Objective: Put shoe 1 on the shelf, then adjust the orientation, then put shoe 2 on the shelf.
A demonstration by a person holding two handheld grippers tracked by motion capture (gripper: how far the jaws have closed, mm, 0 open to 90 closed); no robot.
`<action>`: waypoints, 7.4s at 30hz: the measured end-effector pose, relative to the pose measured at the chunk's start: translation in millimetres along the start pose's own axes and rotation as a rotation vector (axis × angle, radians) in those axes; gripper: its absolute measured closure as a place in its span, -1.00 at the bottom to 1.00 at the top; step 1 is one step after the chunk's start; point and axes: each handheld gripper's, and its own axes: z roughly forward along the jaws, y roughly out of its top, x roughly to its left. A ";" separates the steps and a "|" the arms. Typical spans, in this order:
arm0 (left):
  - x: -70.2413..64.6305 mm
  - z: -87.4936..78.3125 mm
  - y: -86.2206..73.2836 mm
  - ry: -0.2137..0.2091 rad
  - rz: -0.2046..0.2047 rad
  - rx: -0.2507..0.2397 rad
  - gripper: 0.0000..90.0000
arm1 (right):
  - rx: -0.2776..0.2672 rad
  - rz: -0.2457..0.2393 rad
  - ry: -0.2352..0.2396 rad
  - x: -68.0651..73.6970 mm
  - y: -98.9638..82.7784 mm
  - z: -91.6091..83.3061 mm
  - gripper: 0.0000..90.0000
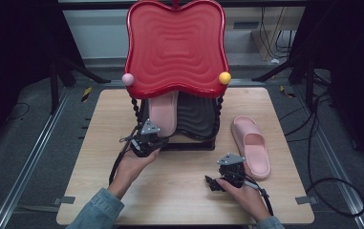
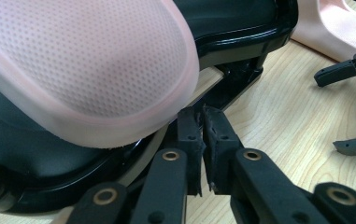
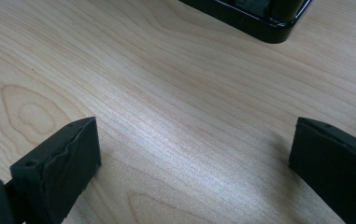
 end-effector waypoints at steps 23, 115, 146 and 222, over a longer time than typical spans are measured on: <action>33.1 -67.6 -76.0 0.073 -0.138 -0.019 0.51 | -0.130 0.095 -0.234 -74.6 -8.3 -87.3 0.23; 81.5 -47.7 -141.0 0.299 -0.205 0.146 -0.42 | 0.095 -0.172 0.140 5.1 46.1 -44.4 0.32; 80.0 -44.1 -141.5 0.274 -0.208 0.158 -0.43 | 0.152 -0.224 0.299 63.1 58.4 -32.9 0.70; 81.0 -45.7 -142.0 0.278 -0.211 0.156 -0.43 | -0.342 0.208 0.093 40.8 151.9 -69.2 0.87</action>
